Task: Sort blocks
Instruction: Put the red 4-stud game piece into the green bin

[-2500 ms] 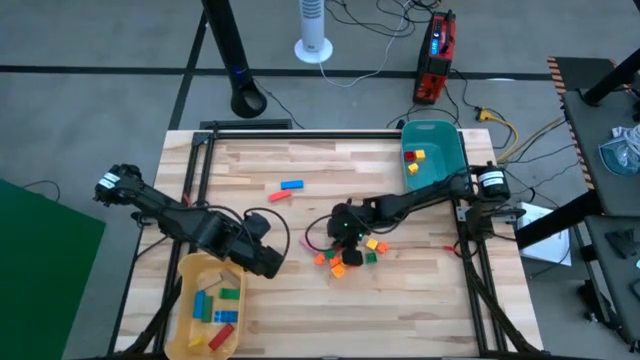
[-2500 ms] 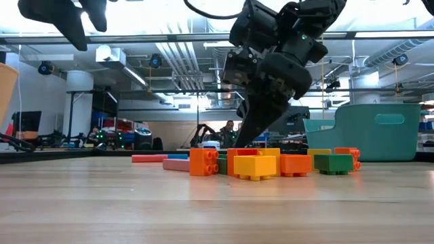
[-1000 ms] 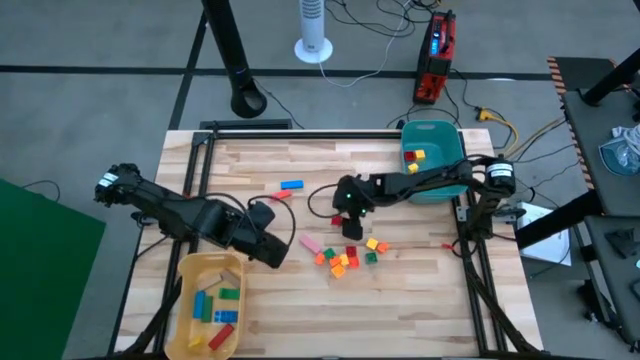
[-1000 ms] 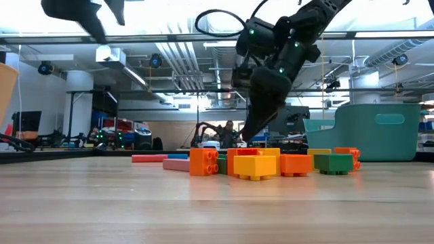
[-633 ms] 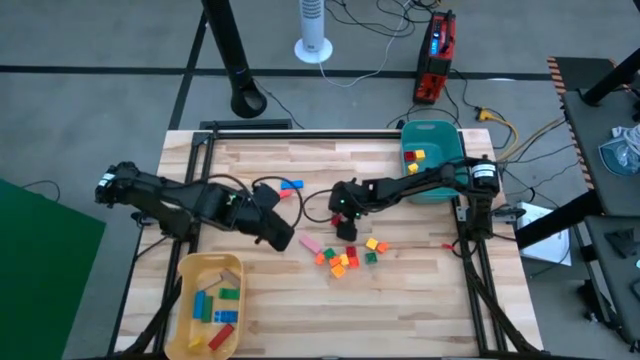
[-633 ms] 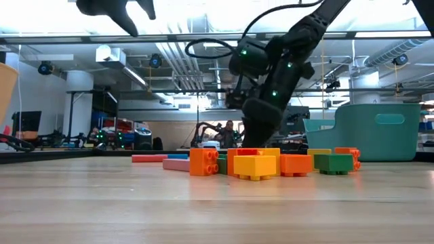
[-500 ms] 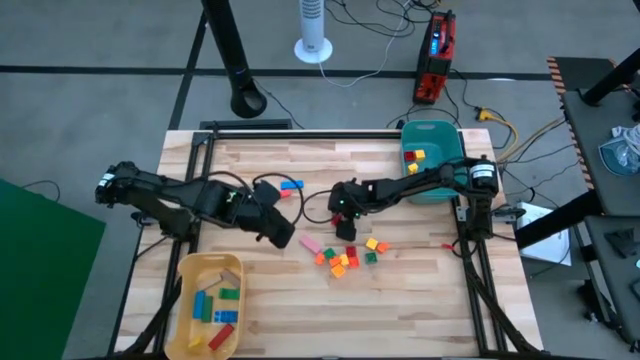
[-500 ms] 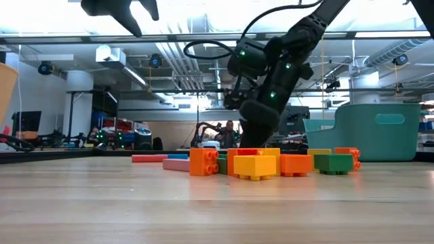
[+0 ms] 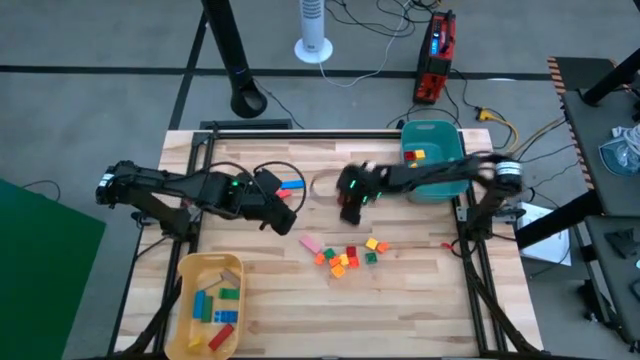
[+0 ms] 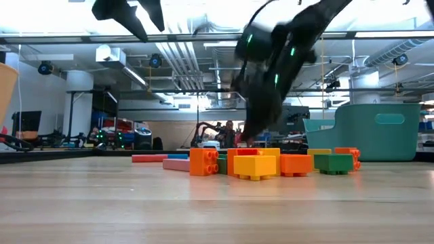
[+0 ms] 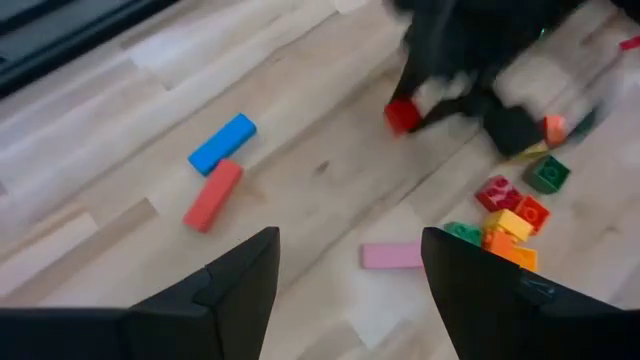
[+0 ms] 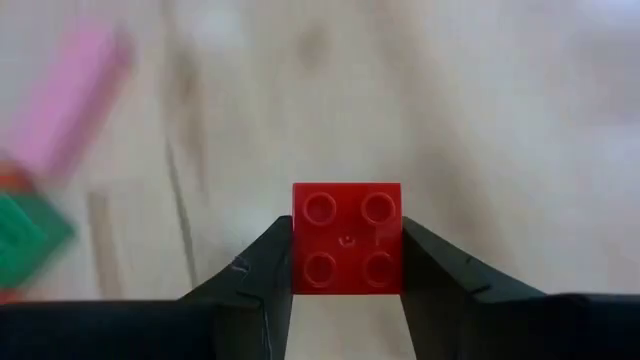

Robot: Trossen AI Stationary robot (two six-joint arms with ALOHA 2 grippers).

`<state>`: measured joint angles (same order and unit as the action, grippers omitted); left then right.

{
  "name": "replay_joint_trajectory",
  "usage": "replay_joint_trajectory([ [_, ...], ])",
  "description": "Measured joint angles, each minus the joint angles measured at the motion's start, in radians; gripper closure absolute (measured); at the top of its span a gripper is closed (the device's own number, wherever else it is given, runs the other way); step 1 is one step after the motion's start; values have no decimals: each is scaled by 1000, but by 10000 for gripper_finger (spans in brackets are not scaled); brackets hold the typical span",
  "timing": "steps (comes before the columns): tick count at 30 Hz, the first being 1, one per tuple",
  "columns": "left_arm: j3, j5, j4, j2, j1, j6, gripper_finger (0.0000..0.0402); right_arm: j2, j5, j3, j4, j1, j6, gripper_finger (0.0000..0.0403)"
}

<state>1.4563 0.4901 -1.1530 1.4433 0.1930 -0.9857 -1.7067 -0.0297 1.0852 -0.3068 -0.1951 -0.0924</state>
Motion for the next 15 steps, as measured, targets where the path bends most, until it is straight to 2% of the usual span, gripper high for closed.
replay_joint_trajectory([
  [3,0,0,-1,0,-32,52,171,135,63,4,-122,-79,-57,271],
  [9,0,-1,3,0,-104,134,171,378,298,2,-452,-283,-193,271],
  [13,2,-1,21,0,-146,187,171,460,498,-17,-669,-418,-405,271],
  [15,2,-1,34,0,-160,215,171,484,497,-20,-722,-474,-458,271],
])
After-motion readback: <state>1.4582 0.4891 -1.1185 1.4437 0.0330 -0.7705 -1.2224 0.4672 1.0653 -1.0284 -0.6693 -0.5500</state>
